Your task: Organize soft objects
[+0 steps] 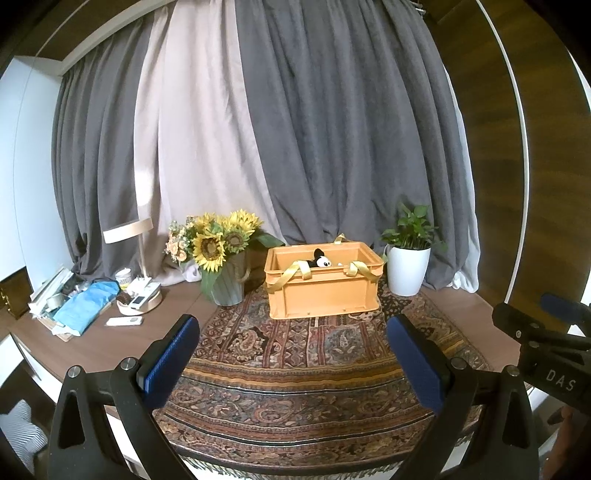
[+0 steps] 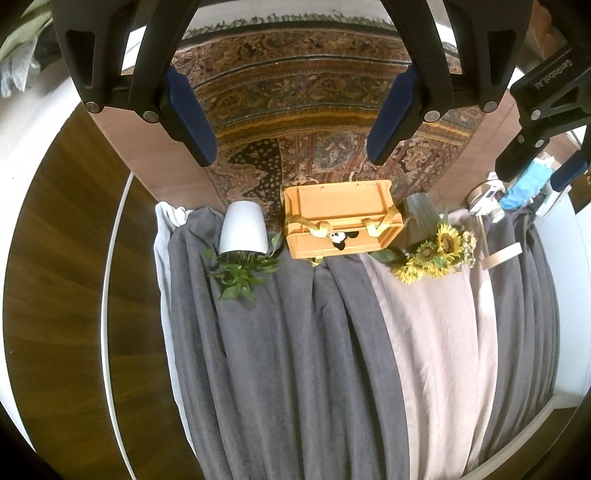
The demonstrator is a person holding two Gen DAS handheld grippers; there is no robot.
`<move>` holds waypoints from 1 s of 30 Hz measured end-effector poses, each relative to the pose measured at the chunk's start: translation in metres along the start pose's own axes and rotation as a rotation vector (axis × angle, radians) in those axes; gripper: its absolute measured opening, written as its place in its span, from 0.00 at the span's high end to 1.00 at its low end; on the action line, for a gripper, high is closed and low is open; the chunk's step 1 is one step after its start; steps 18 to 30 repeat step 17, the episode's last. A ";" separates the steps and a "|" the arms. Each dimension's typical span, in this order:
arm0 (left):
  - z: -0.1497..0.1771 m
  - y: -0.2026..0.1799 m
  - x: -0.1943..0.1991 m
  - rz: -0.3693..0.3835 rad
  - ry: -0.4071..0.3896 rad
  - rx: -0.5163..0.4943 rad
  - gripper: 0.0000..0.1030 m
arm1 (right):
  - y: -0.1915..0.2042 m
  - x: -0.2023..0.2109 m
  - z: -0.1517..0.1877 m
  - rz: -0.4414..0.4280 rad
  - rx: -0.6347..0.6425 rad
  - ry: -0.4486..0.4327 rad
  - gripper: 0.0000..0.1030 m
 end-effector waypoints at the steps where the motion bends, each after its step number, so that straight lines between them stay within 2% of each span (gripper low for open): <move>1: 0.000 0.000 0.000 0.000 0.001 0.000 0.00 | 0.000 0.000 0.000 0.000 0.000 0.002 0.18; 30: 0.004 0.003 0.000 0.002 0.008 0.002 0.00 | -0.001 0.000 0.001 0.003 0.004 0.002 0.18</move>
Point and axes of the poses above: each gripper's, at about its wrist camera, not at the fingertips, and x roughly against the way its jaws point, y to its left, z to its underside, the point moved 6 cm from there along -x, roughly the way its jaws point, and after that the axes turned 4 degrees about y, right-handed, at the moved point
